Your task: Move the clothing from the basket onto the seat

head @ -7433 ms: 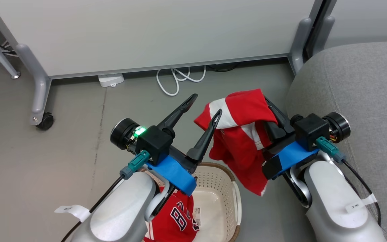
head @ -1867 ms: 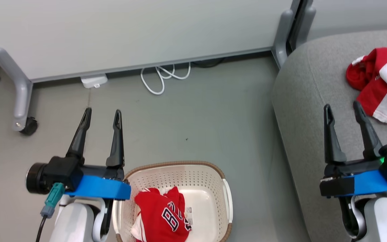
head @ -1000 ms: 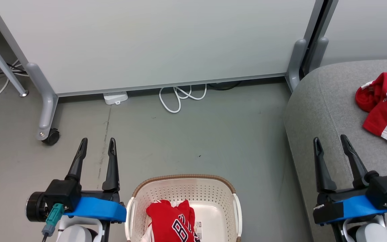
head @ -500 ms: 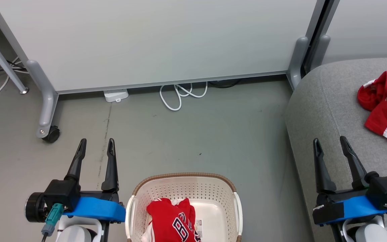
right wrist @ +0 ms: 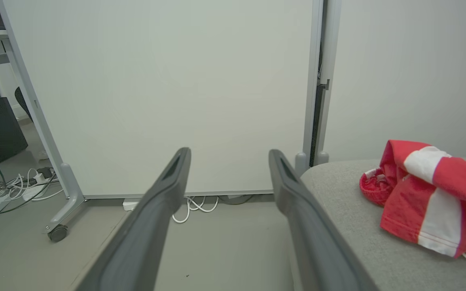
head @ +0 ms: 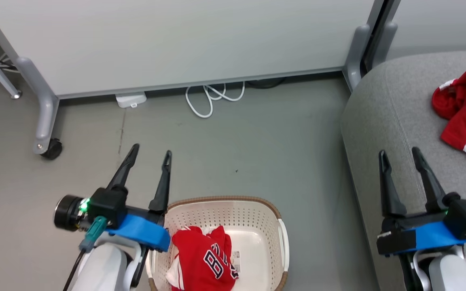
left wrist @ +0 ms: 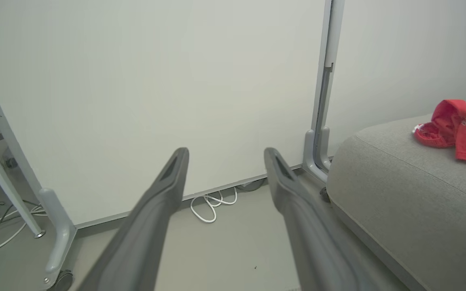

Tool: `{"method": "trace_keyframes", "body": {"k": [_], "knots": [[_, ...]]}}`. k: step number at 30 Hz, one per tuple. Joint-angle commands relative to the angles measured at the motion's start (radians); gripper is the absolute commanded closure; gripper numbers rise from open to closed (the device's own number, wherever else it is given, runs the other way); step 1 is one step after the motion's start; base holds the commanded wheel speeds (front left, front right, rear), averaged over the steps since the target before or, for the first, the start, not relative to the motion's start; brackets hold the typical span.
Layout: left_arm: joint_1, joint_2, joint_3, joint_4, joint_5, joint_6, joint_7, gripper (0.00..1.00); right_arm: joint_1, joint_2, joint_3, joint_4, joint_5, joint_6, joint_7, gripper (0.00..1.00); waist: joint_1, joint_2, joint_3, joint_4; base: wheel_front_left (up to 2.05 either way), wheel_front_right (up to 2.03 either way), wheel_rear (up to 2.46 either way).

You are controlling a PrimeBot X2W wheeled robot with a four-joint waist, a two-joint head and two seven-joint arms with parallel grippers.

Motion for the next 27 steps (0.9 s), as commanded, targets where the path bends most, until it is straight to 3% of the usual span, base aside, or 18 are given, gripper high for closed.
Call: {"method": "trace_keyframes", "body": {"k": [1,17,27], "knots": [[-0.035,0.021,-0.031,0.019,-0.010,-0.001,-0.003,0.00,-0.025,0.001,-0.002,-0.007,-0.006,0.001,-0.001,0.00,0.0000,0.0000,0.024,-0.009,0.00,0.00,0.00],[-0.316,0.146,-0.490,0.348,-0.110,-0.001,-0.003,0.00,-0.183,-0.009,0.030,-0.054,-0.023,0.001,-0.001,0.00,0.0000,0.0000,0.253,-0.084,0.00,0.00,0.00],[-0.496,0.161,-0.813,0.589,-0.176,-0.001,0.011,0.00,-0.275,-0.011,0.062,-0.076,-0.023,0.001,-0.001,0.00,0.0000,0.0000,0.413,-0.130,0.00,0.00,0.00]]}}
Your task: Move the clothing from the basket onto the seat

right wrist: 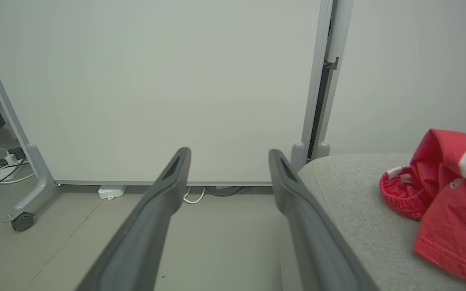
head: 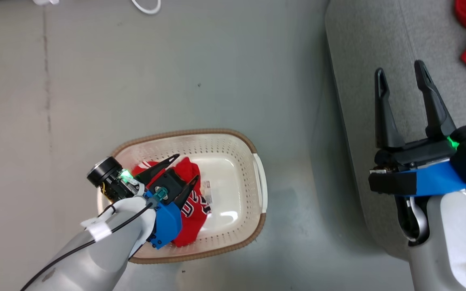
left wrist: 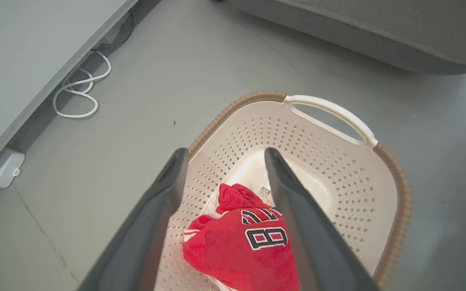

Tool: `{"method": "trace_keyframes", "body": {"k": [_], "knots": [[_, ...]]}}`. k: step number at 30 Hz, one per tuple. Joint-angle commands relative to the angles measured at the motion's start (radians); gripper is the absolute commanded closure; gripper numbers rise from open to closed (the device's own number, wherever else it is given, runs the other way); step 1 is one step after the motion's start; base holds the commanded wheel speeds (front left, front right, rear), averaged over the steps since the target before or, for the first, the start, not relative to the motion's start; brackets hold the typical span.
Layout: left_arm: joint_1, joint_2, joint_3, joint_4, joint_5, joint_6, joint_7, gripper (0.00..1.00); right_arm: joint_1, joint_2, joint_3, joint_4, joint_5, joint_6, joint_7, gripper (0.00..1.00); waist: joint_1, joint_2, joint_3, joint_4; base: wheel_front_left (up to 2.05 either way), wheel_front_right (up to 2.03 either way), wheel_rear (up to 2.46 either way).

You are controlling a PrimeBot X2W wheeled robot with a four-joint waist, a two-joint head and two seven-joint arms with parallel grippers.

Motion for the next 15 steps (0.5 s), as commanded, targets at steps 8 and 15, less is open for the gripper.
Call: {"method": "trace_keyframes", "body": {"k": [8,15], "knots": [[-0.131,0.008,-0.249,0.140,-0.040,0.000,0.072,0.00,-0.080,-0.001,0.022,-0.025,-0.002,0.001,-0.001,0.00,-0.0003,0.0000,0.157,-0.058,0.00,0.00,0.00],[-0.182,0.013,-0.281,0.222,0.005,0.000,0.172,0.00,-0.121,0.004,0.031,-0.045,0.001,0.001,-0.001,0.00,-0.0003,0.0000,0.253,-0.088,0.00,0.00,0.00]]}}
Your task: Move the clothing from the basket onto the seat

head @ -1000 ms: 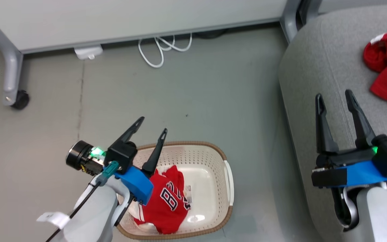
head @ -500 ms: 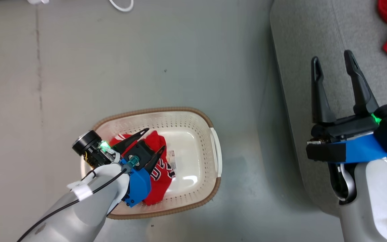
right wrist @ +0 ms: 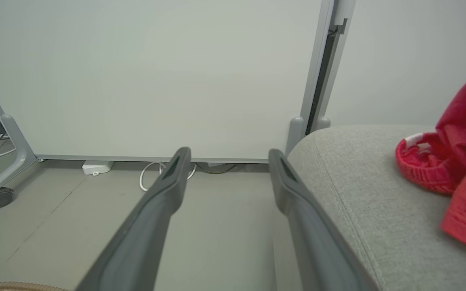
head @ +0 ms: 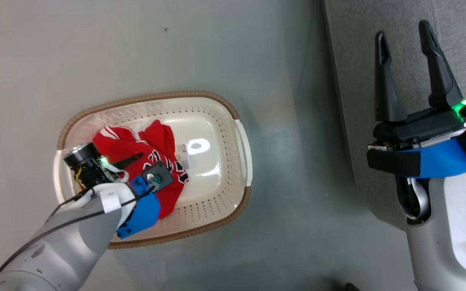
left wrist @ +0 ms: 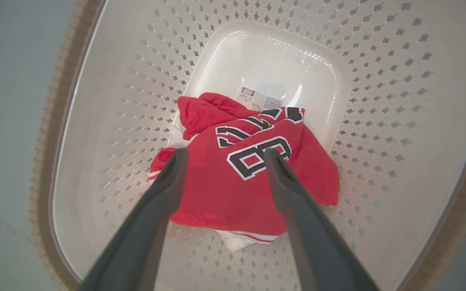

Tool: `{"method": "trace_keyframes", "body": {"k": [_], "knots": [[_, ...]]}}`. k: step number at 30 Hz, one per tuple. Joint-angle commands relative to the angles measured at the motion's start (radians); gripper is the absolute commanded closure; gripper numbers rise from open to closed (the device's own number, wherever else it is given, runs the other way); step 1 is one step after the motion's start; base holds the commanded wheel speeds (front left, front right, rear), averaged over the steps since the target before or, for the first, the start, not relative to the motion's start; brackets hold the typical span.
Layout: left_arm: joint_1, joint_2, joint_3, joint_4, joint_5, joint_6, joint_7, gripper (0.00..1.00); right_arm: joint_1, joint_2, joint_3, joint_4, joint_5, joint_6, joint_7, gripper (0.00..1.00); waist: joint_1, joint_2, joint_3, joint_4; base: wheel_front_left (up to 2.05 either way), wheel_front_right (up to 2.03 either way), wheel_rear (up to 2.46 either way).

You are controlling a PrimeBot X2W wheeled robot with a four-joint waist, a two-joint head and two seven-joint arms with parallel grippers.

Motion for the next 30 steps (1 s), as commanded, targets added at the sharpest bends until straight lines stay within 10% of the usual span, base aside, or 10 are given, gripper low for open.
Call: {"method": "trace_keyframes", "body": {"k": [1,28,29,30], "knots": [[-0.030,0.006,-0.003,0.019,0.021,0.000,0.031,0.00,-0.026,0.002,0.003,-0.011,0.002,0.001,-0.001,0.00,-0.0002,0.0000,0.052,-0.025,0.00,0.00,0.00],[-0.174,0.015,-0.004,0.128,0.155,-0.001,0.126,0.00,-0.066,0.007,-0.008,-0.124,-0.011,0.001,-0.001,0.00,-0.0002,0.0000,0.306,-0.072,0.00,0.00,0.00],[-0.176,0.013,-0.004,0.130,0.154,-0.001,0.129,0.31,-0.068,0.007,-0.009,-0.125,-0.012,0.001,-0.001,0.00,-0.0002,0.0000,0.308,-0.072,0.00,0.00,0.00],[-0.178,0.011,-0.004,0.131,0.155,-0.001,0.130,0.83,-0.070,0.007,-0.010,-0.129,-0.014,0.001,-0.001,0.00,-0.0002,0.0000,0.309,-0.071,0.00,0.00,0.00]]}}
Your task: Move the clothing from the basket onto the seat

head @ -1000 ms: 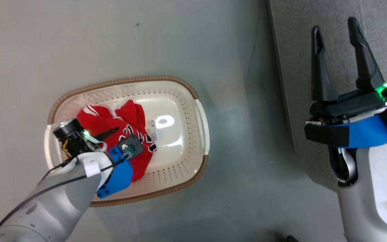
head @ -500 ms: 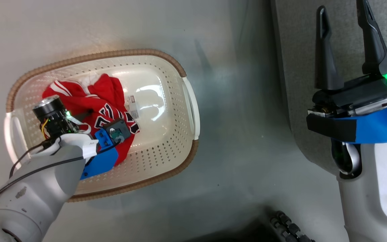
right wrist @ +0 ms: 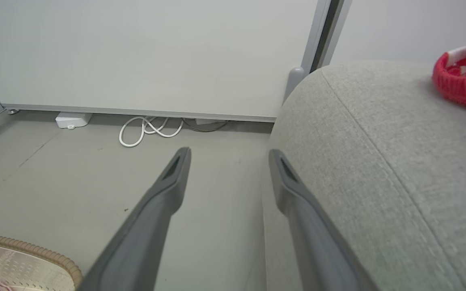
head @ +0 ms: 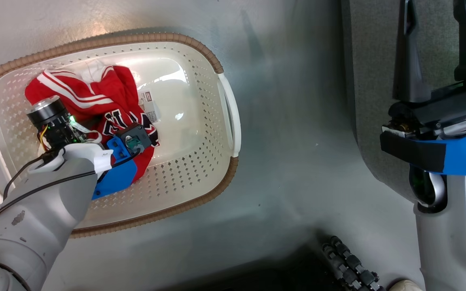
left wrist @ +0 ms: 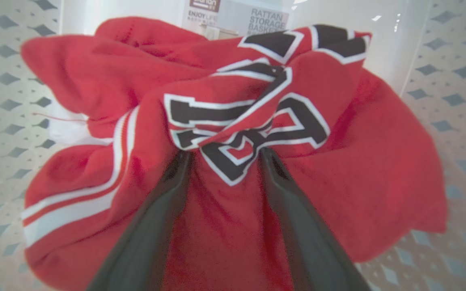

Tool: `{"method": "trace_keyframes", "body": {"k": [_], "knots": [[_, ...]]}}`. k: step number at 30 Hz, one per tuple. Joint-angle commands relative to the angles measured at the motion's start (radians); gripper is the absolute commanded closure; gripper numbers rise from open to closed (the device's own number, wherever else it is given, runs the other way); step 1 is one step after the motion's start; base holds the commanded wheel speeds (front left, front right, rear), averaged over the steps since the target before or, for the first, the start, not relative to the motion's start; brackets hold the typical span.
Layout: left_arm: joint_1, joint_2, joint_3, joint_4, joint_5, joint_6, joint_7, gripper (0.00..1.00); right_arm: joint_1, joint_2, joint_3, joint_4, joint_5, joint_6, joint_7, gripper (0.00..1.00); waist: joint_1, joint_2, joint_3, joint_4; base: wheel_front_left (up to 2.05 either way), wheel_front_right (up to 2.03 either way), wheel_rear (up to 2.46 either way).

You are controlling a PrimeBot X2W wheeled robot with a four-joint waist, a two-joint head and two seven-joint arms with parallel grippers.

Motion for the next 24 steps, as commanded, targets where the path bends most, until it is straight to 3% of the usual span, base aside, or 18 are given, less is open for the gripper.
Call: {"method": "trace_keyframes", "body": {"k": [1,13,24], "knots": [[-0.015,-0.002,-0.002,0.003,0.001,-0.001,0.004,1.00,-0.016,0.002,-0.003,-0.008,-0.006,0.001,-0.001,0.00,-0.0001,0.0000,0.001,0.002,0.00,0.00,0.00],[0.015,-0.028,-0.002,-0.006,-0.007,-0.001,-0.071,1.00,-0.018,0.002,-0.001,0.010,-0.012,0.001,-0.001,0.00,-0.0001,0.0000,-0.052,0.023,0.00,0.00,0.00],[0.079,-0.114,-0.002,-0.024,-0.026,-0.001,-0.203,1.00,0.020,0.002,-0.016,0.069,-0.019,0.001,-0.001,0.00,-0.0001,0.0000,-0.197,0.073,0.00,0.00,0.00]]}}
